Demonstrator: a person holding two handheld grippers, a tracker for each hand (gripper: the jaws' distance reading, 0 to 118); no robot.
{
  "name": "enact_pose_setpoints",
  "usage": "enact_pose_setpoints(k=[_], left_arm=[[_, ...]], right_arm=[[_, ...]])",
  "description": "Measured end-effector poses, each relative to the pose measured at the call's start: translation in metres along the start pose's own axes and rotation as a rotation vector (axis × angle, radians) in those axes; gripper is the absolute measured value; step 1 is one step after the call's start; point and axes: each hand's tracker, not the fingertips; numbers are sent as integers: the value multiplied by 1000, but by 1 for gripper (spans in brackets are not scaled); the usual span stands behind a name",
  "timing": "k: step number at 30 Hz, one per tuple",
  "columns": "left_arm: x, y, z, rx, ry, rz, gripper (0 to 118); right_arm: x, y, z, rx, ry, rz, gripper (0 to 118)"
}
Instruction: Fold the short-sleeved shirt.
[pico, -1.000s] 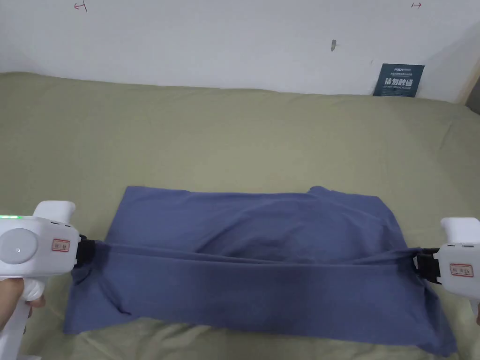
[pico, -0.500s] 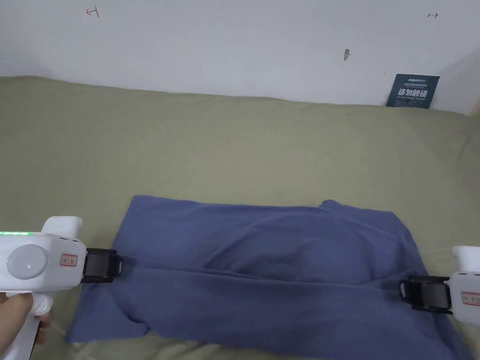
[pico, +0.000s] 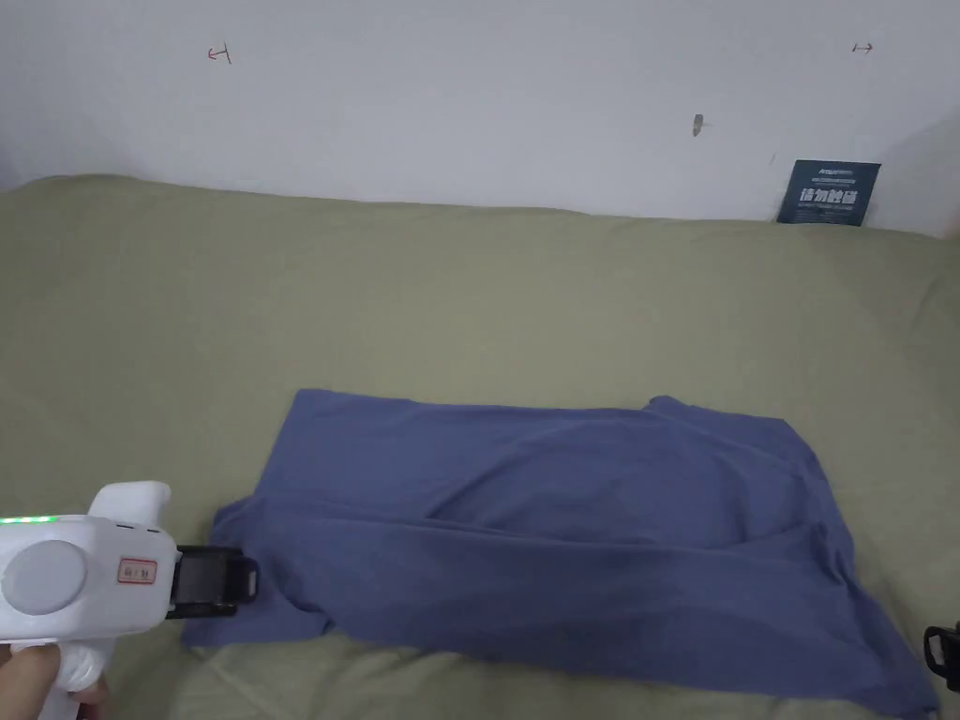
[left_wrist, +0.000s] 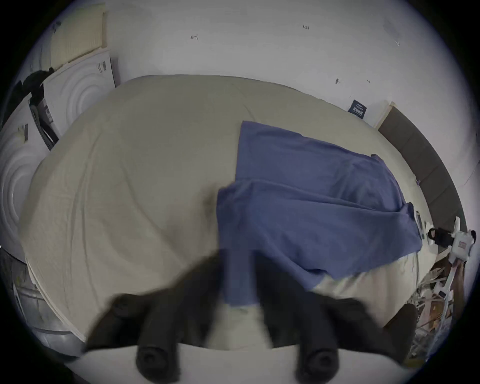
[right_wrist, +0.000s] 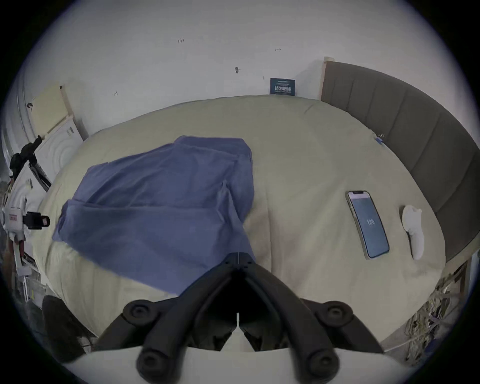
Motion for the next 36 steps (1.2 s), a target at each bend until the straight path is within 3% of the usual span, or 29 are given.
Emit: enact_pose_setpoints(k=[5, 6, 7, 8, 9, 10, 11, 13, 14, 16, 17, 22, 23, 25, 26, 29, 36], left_arm=[[14, -4, -31, -56, 69, -56, 108], [19, -4, -34, -65, 87, -77, 106], [20, -5, -36, -64, 101, -86, 93], [21, -6, -36, -58, 108, -92, 93], [21, -7, -33, -46, 103, -96, 84], [23, -7, -31, -29, 99, -100, 58], [19, -7, -30, 5, 68, -95, 5], [18, -3, -32, -29, 79, -98, 5], [23, -2, -31, -24, 82, -113, 5], [20, 0, -33, -34, 81, -119, 5], [19, 0, -33, -34, 79, -116, 5], [24, 2, -33, -36, 74, -112, 5], [24, 2, -33, -38, 74, -110, 5], [24, 2, -33, -38, 72, -109, 5], [25, 2, -32, -41, 70, -110, 5], [26, 2, -26, -40, 78, -116, 5], [27, -7, -2, -11, 78, -115, 5]], right_arm=[[0, -10, 1, -12, 5, -22, 0], [0, -11, 0, -18, 9, -22, 0], [-1, -13, -2, -24, 14, -21, 0], [3, -13, -6, -29, 19, -25, 0], [4, -14, -8, -34, 25, -22, 0], [4, -14, -10, -38, 29, -21, 0], [5, -14, -13, -38, 31, -22, 0], [8, -14, -21, -33, 43, -37, 1], [9, -12, -24, -32, 45, -43, 29], [6, -11, -34, -61, 62, -60, 115], [7, -9, -37, 18, 102, -80, 112], [-2, -9, -62, -111, 55, -24, 104], [-1, -9, -66, -124, 63, -20, 79], [2, -7, -64, -128, 84, -27, 15], [0, -7, -64, -133, 115, -32, 8], [-9, -9, -53, -104, 82, 7, 7], [3, -16, -23, -66, 100, -48, 7]])
